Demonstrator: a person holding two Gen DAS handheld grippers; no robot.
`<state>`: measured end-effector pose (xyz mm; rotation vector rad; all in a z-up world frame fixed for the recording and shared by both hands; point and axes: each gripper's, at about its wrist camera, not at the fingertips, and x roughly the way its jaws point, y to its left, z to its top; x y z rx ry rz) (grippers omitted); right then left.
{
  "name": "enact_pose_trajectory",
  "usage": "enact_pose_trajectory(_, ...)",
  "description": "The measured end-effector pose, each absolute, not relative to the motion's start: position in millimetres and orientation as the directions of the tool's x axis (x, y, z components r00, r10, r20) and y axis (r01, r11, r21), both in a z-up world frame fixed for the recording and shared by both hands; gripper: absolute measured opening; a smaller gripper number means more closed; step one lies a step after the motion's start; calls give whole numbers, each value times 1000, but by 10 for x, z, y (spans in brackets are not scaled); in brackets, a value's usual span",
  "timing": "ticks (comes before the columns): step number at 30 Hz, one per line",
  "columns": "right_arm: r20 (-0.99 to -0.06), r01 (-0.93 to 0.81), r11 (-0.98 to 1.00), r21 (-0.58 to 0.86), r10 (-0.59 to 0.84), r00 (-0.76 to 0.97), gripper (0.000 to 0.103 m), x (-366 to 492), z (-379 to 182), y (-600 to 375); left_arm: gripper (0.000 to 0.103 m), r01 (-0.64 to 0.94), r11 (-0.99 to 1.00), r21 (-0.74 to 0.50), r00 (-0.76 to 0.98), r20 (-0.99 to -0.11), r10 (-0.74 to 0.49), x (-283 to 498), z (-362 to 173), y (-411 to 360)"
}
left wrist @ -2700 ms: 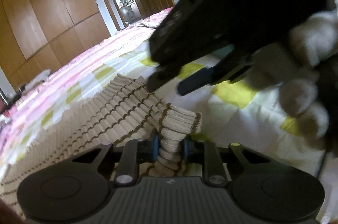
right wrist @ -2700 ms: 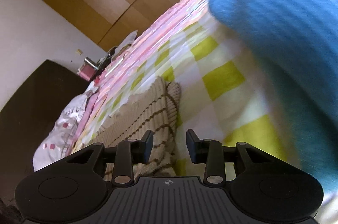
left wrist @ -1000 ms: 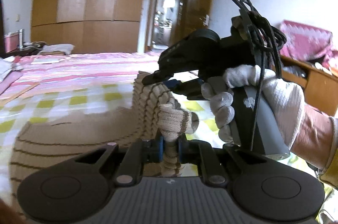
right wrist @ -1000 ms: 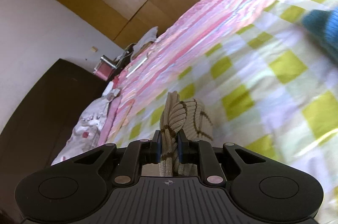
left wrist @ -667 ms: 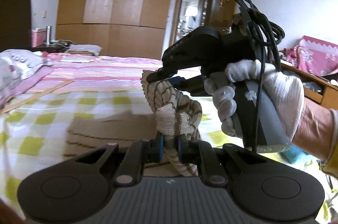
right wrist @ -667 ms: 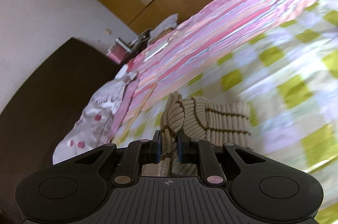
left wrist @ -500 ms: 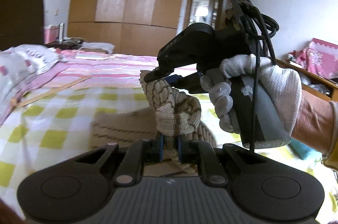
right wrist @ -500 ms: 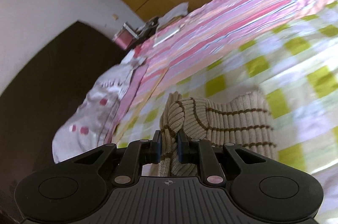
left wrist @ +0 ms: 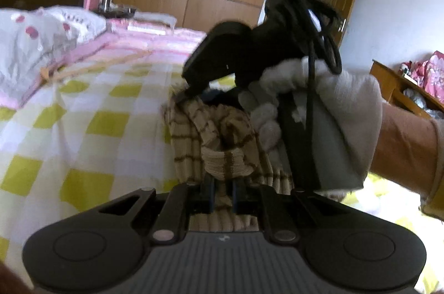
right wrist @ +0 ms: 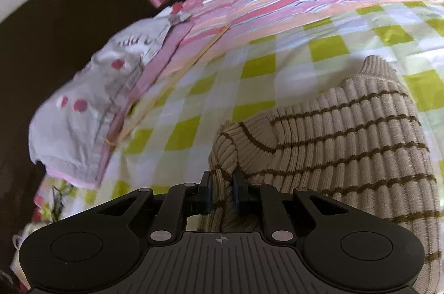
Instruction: Fold small clothes
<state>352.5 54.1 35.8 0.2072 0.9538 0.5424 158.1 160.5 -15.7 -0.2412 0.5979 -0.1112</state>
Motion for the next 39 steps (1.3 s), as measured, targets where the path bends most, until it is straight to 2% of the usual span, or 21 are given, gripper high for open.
enact_pose_trajectory(8, -737, -419, 813, 404, 561, 377, 22, 3523, 375, 662, 17, -5, 976, -216, 799, -588, -126, 1272, -181, 1592)
enact_pose_trajectory(12, -732, -421, 805, 417, 573, 369, 25, 3506, 453, 647, 19, -20, 978, -207, 832, -546, -99, 1184, -67, 1569)
enact_pose_trajectory(16, -704, -465, 784, 411, 598, 385, 25, 3421, 664, 571, 27, 13, 975, -220, 848, -515, -127, 1266, 13, 1515)
enact_pose_trajectory(18, -697, -493, 781, 383, 595, 400, 25, 3375, 761, 540, 28, 43, 978, -202, 845, -515, -143, 1334, 35, 1443)
enact_pose_trajectory(22, -723, -545, 798, 258, 533, 439, 26, 3304, 831, 564, 36, 82, 982, -173, 831, -532, -163, 1544, -13, 1354)
enact_pose_trajectory(25, -754, -567, 794, 220, 507, 417, 34, 3286, 749, 627, 37, 65, 982, -178, 822, -549, -154, 1604, -112, 1376)
enact_pose_trajectory(28, -770, -587, 795, 154, 468, 433, 34, 3257, 646, 746, 36, 82, 981, -178, 806, -567, -170, 1581, -187, 1418)
enact_pose_trajectory(29, -776, -594, 795, 121, 450, 443, 34, 3243, 608, 795, 35, 96, 982, -164, 801, -573, -174, 1578, -198, 1420)
enact_pose_trajectory(32, -778, -594, 805, 11, 380, 501, 22, 3177, 514, 929, 32, 114, 980, -163, 796, -576, -188, 1579, -207, 1434)
enact_pose_trajectory(34, -775, -592, 806, 4, 377, 508, 14, 3153, 506, 976, 32, 119, 977, -177, 791, -577, -201, 1571, -213, 1473)
enact_pose_trajectory(39, -763, -588, 809, 29, 397, 509, 10, 3125, 560, 1078, 28, 96, 978, -187, 782, -593, -191, 1547, -206, 1575)
